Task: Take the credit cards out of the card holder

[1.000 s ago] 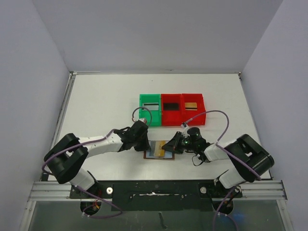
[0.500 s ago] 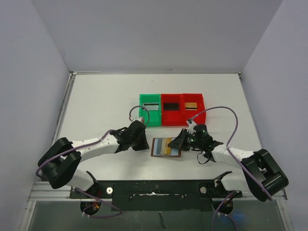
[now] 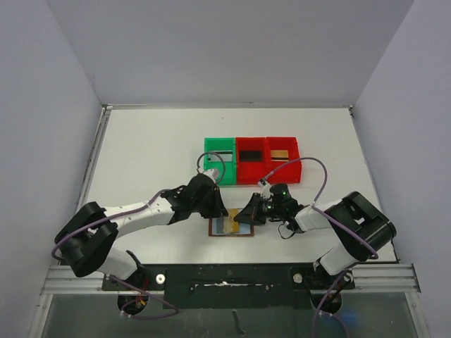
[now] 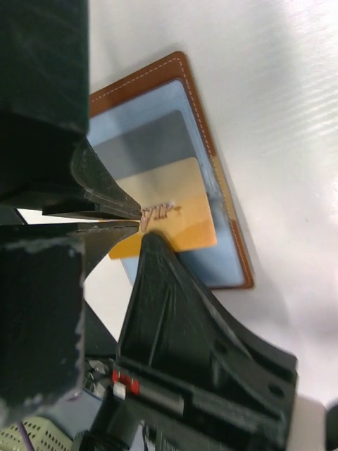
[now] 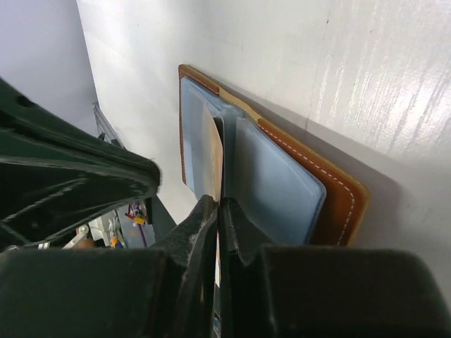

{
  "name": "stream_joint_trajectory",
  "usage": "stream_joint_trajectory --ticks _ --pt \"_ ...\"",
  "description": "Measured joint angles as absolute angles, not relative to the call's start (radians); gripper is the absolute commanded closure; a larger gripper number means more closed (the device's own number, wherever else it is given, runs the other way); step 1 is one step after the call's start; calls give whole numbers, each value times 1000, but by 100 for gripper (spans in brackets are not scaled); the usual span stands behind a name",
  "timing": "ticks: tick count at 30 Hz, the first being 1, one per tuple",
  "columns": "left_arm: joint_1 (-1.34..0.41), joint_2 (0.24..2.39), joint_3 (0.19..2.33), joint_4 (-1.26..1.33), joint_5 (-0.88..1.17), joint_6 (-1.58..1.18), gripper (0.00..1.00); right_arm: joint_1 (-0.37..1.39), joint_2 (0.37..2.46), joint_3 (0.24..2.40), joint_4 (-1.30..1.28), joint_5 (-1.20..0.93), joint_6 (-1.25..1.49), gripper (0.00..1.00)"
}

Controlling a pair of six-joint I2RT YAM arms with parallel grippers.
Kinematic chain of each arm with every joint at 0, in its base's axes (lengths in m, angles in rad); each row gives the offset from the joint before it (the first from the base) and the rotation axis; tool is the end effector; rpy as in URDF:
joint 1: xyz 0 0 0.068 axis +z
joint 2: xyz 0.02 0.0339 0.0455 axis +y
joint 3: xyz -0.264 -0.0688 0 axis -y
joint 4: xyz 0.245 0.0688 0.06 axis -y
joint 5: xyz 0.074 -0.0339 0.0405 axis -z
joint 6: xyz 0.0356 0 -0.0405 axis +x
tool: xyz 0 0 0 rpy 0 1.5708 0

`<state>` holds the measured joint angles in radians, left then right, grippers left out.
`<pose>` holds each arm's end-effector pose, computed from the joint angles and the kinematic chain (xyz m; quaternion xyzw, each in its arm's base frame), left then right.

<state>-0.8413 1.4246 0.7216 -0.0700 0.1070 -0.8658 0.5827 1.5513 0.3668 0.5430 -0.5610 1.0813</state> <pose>0.1875 -0.2154 0.1857 0.0095 0.9204 -0.3247 0.2178 0.1951 0.1513 0.1108 0.0917 0.8631 0.4850 0.1070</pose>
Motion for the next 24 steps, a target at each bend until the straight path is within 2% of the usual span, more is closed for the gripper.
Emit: stream_joint_trajectory --ticks 15,24 --pt "-849 1559 731 -110 118 -853 100 579 1542 366 538 -549 1090 100" --pt "-851 1565 751 -128 75 -854 100 556 1500 358 495 -534 1084 100"
